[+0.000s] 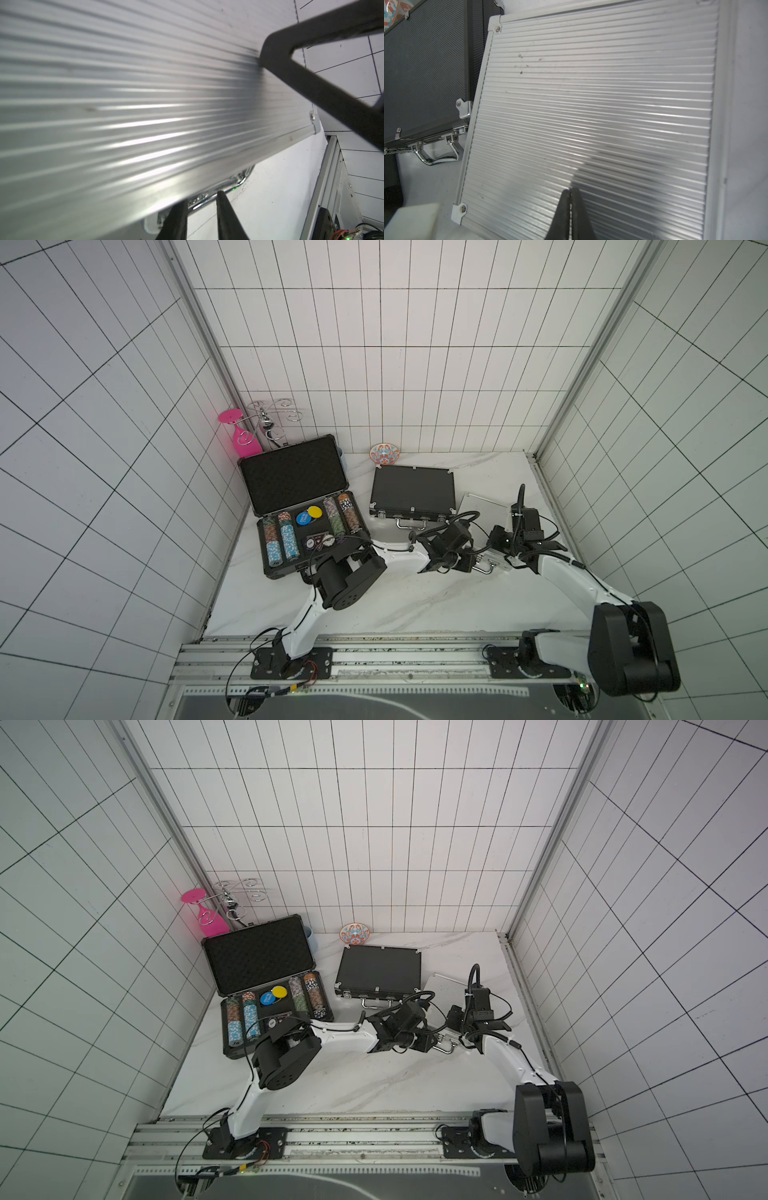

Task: Close the poker set cases
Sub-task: Fasten the fastener on the poker set case.

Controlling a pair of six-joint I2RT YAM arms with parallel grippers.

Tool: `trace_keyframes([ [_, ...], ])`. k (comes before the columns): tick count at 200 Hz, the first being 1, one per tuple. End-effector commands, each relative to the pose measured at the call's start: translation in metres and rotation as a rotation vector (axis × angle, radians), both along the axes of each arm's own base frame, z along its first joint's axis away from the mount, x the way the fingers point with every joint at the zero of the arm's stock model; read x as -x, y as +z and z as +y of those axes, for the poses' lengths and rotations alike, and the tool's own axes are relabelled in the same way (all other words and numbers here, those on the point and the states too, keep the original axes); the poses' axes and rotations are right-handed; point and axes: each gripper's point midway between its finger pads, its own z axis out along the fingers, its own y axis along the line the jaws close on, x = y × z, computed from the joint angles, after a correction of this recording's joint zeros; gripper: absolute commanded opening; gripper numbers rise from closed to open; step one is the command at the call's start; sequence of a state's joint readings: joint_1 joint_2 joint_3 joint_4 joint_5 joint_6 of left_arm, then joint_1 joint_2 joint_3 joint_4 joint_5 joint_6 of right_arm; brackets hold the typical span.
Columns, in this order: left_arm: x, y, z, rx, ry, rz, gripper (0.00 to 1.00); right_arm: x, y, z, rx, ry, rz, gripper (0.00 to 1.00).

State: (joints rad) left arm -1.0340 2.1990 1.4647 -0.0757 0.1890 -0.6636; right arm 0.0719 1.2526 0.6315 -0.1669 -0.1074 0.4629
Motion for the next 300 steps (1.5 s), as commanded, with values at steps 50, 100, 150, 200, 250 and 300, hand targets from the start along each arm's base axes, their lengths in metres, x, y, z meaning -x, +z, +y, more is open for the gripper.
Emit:
trace_keyframes([
  [50,0.001,0.008,0.005,-0.012,0.038,-0.056,0.11,0.028,-0.032,-0.004,0.014,-0.01,0.161,0.08],
  [100,0.014,0.068,-0.015,0.227,-0.031,-0.01,0.09,0.026,-0.031,-0.004,0.016,-0.009,0.159,0.08],
  [150,0.009,0.039,-0.025,0.146,0.001,0.005,0.0,0.025,-0.026,-0.009,0.037,-0.018,0.152,0.08],
  [200,0.005,0.034,-0.008,0.126,0.146,0.09,0.0,0.021,-0.026,-0.009,0.038,-0.011,0.158,0.08],
  [250,0.014,0.019,-0.009,0.183,0.289,0.24,0.0,0.018,-0.024,-0.007,0.03,-0.007,0.154,0.08],
  [300,0.005,0.014,-0.019,0.191,0.319,0.25,0.0,0.018,-0.022,-0.007,0.03,-0.009,0.15,0.08],
])
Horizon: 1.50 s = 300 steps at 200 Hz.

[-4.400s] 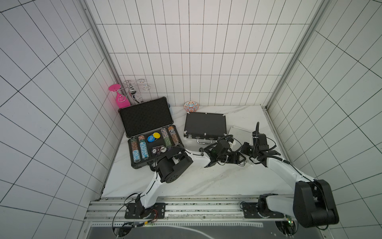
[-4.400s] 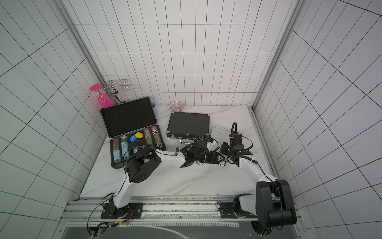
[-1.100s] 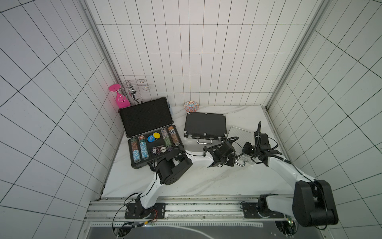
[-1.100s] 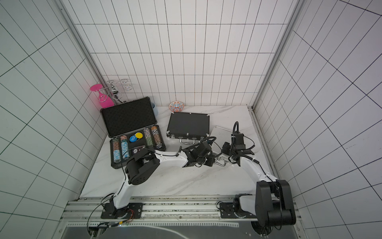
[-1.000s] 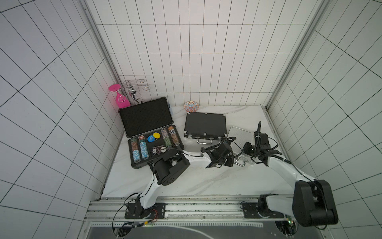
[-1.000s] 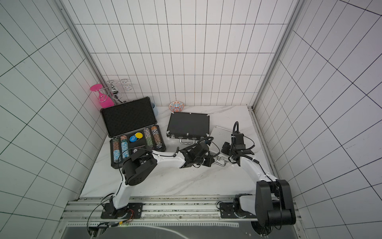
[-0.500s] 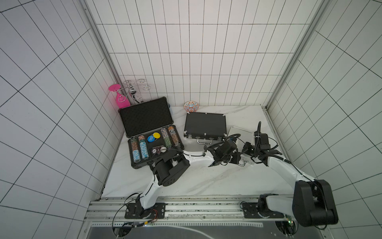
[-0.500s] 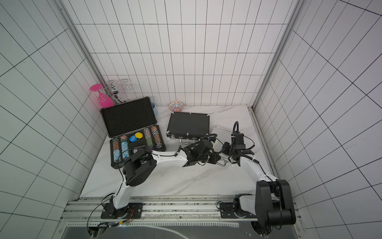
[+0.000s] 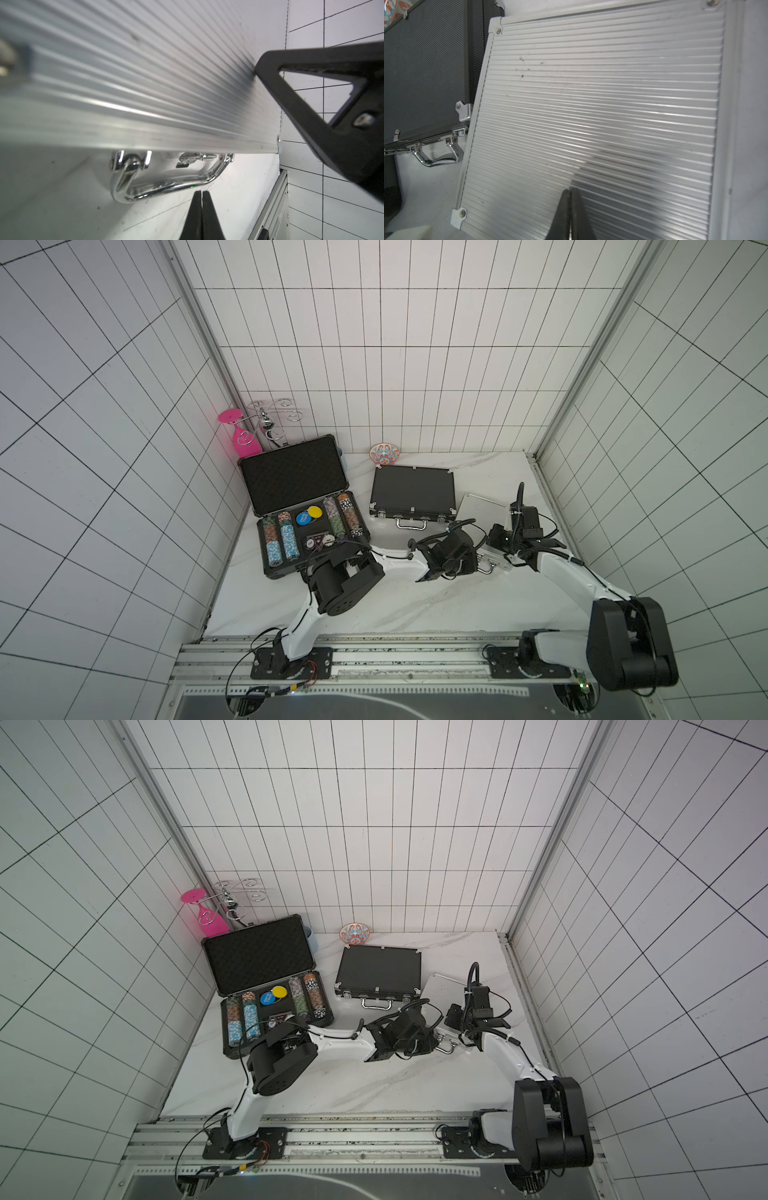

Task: Close the poker set cases
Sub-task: Fasten the fastener on the poker set case.

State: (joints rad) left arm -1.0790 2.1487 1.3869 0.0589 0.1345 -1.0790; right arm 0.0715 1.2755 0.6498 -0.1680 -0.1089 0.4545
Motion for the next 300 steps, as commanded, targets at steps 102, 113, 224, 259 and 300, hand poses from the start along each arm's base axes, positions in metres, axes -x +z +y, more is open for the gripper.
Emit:
trace_keyframes([
  [102,-0.013,-0.024,-0.011,-0.024,0.063,0.022,0.0,0.024,-0.023,-0.007,0.022,-0.013,0.141,0.08],
  [113,-0.013,-0.028,-0.012,-0.028,0.063,0.025,0.0,0.024,-0.024,-0.007,0.022,-0.013,0.141,0.08],
  [224,-0.015,-0.055,-0.004,-0.15,0.085,0.01,0.0,0.023,-0.023,-0.005,0.01,-0.011,0.138,0.08],
  [259,-0.021,-0.06,-0.004,-0.158,0.106,-0.007,0.0,0.022,-0.022,-0.004,0.009,-0.008,0.132,0.08],
  [300,-0.016,-0.017,-0.001,-0.085,0.063,-0.045,0.0,0.022,-0.021,-0.006,0.02,-0.009,0.131,0.08],
])
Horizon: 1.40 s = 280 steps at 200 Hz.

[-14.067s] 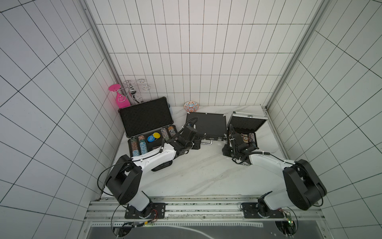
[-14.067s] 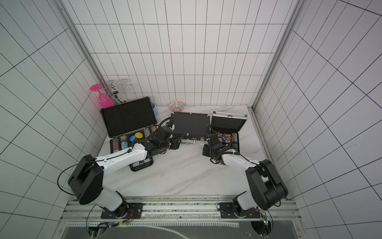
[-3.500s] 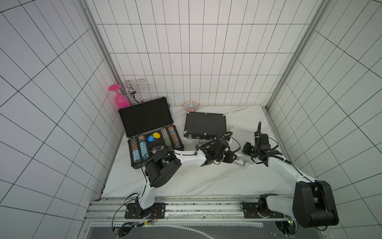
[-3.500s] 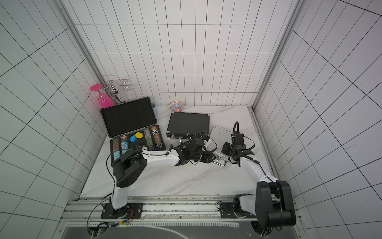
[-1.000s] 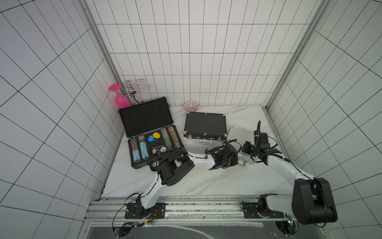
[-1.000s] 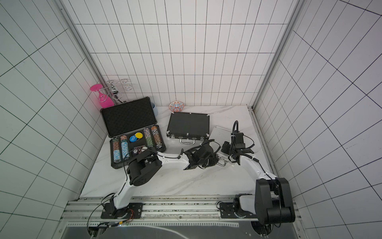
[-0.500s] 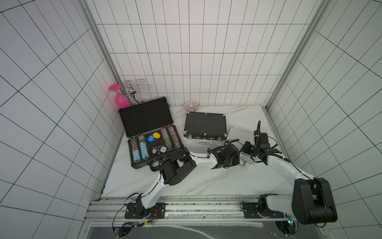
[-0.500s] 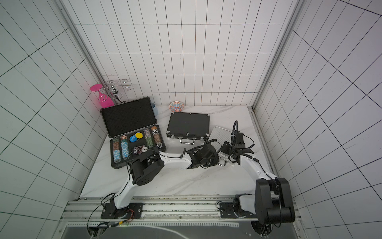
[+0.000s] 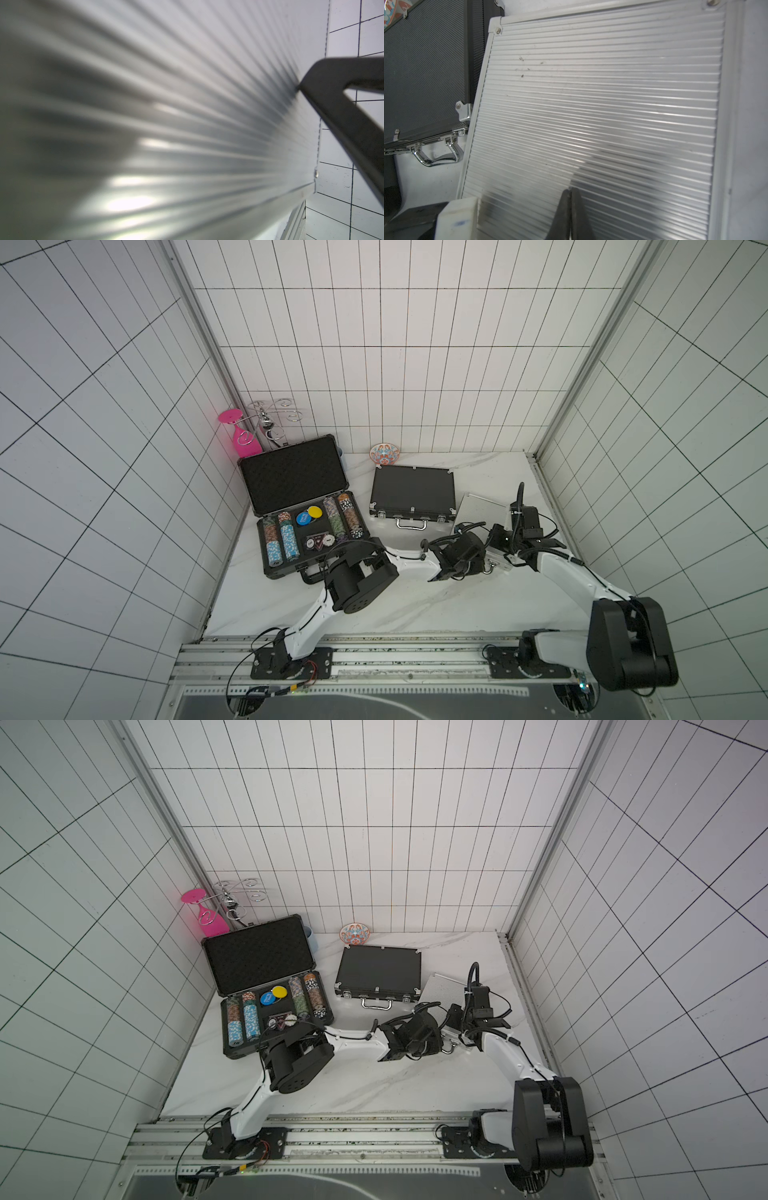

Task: Close the poker set cases
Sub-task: Fasten the fastener on the poker set case, then adjust the poker set case at the center of the board.

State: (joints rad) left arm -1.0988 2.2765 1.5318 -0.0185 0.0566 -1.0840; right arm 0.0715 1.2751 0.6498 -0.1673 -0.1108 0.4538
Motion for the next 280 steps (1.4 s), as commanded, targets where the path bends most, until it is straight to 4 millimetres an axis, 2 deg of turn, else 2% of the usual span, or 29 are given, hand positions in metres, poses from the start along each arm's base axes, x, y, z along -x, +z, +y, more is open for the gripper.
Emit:
trace_keyframes([
  [1,-0.004,0.015,0.016,-0.004,0.017,-0.036,0.0,0.022,-0.021,-0.007,0.021,-0.012,0.132,0.08],
  [15,-0.001,0.046,0.019,0.038,-0.009,-0.083,0.0,0.022,-0.023,-0.007,0.023,-0.013,0.138,0.08],
  [30,-0.002,0.062,0.024,0.029,-0.027,-0.124,0.0,0.022,-0.024,-0.007,0.024,-0.013,0.138,0.08],
  [42,-0.005,0.061,0.027,0.012,-0.026,-0.131,0.0,0.022,-0.024,-0.008,0.024,-0.016,0.138,0.08],
  [60,-0.008,0.045,0.032,0.001,-0.021,-0.094,0.0,0.022,-0.021,-0.008,0.024,-0.018,0.13,0.08],
  [77,-0.008,0.039,0.039,-0.009,-0.015,-0.094,0.0,0.021,-0.02,-0.009,0.03,-0.019,0.129,0.08],
  [106,-0.015,0.058,0.052,-0.066,-0.094,-0.207,0.0,0.016,-0.014,-0.011,0.049,-0.015,0.121,0.08],
  [119,-0.024,0.068,0.062,-0.126,-0.135,-0.264,0.15,0.013,-0.005,-0.012,0.059,-0.014,0.112,0.1],
  [144,-0.048,0.087,0.088,-0.182,-0.165,-0.34,0.54,0.005,0.011,-0.016,0.07,-0.017,0.085,0.15],
  [152,-0.055,0.09,0.094,-0.178,-0.176,-0.348,0.61,0.003,0.015,-0.016,0.074,-0.016,0.083,0.19],
  [180,-0.072,0.087,0.105,-0.165,-0.213,-0.327,0.64,0.0,0.028,-0.023,0.098,-0.032,0.072,0.4],
  [200,-0.075,0.081,0.094,-0.145,-0.279,-0.333,0.63,0.001,0.037,-0.033,0.122,-0.071,0.067,0.54],
  [218,-0.075,0.068,0.083,-0.158,-0.331,-0.296,0.61,0.004,0.041,-0.043,0.129,-0.109,0.066,0.63],
  [257,-0.078,0.051,0.079,-0.172,-0.292,-0.252,0.6,0.016,0.031,-0.06,0.128,-0.185,0.096,0.7],
  [280,-0.071,0.041,0.072,-0.169,-0.297,-0.229,0.6,0.026,0.029,-0.071,0.138,-0.231,0.094,0.72],
])
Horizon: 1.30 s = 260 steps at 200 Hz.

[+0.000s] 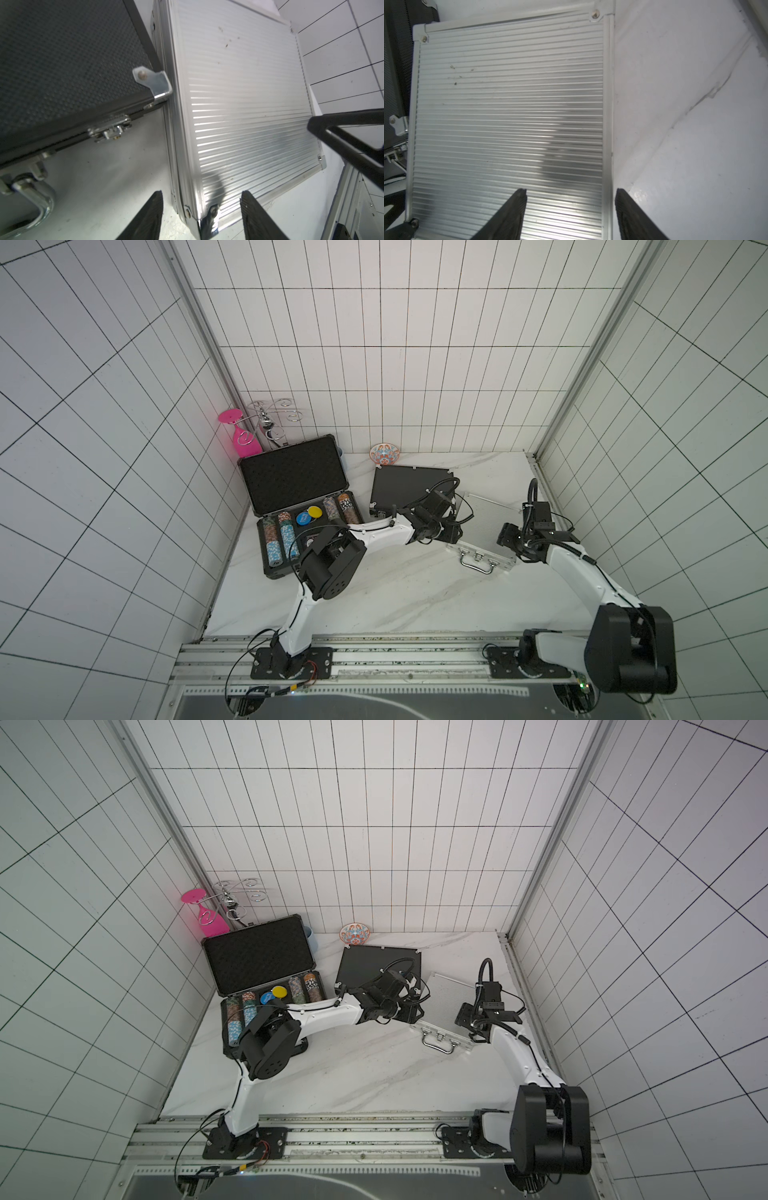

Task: Close the poker set cases
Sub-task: Adjust the poker set case at the center of the board.

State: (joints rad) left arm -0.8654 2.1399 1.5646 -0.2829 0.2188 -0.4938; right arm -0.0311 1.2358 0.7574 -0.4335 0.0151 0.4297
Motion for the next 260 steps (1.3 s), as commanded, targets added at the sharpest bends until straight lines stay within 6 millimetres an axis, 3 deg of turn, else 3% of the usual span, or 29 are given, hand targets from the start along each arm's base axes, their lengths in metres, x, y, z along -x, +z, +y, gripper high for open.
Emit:
trace_keyframes([
  [1,0.006,-0.006,-0.009,0.009,-0.01,0.028,0.6,0.006,0.014,-0.016,0.025,-0.07,-0.023,0.72],
  [29,0.021,-0.011,-0.023,0.05,-0.037,0.083,0.56,0.014,0.0,-0.018,0.003,-0.076,0.012,0.72],
  [59,0.037,-0.004,-0.042,0.109,-0.066,0.115,0.54,0.014,-0.01,-0.014,-0.031,-0.067,0.016,0.72],
  [123,0.058,-0.003,-0.085,0.168,-0.114,0.163,0.53,-0.028,-0.01,-0.02,-0.082,-0.073,-0.004,0.71],
  [156,0.052,-0.009,-0.083,0.145,-0.074,0.146,0.53,-0.042,-0.006,-0.033,-0.064,-0.084,-0.026,0.71],
  [204,0.033,-0.018,-0.085,0.125,-0.013,0.137,0.53,-0.053,-0.006,-0.031,-0.107,-0.071,-0.038,0.69],
  [237,0.036,0.017,-0.076,0.063,-0.062,0.009,0.58,-0.038,0.024,-0.032,-0.072,-0.114,-0.077,0.69],
  [260,0.034,0.047,-0.052,0.068,-0.027,-0.031,0.6,-0.02,0.024,-0.031,-0.092,-0.171,-0.062,0.67],
])
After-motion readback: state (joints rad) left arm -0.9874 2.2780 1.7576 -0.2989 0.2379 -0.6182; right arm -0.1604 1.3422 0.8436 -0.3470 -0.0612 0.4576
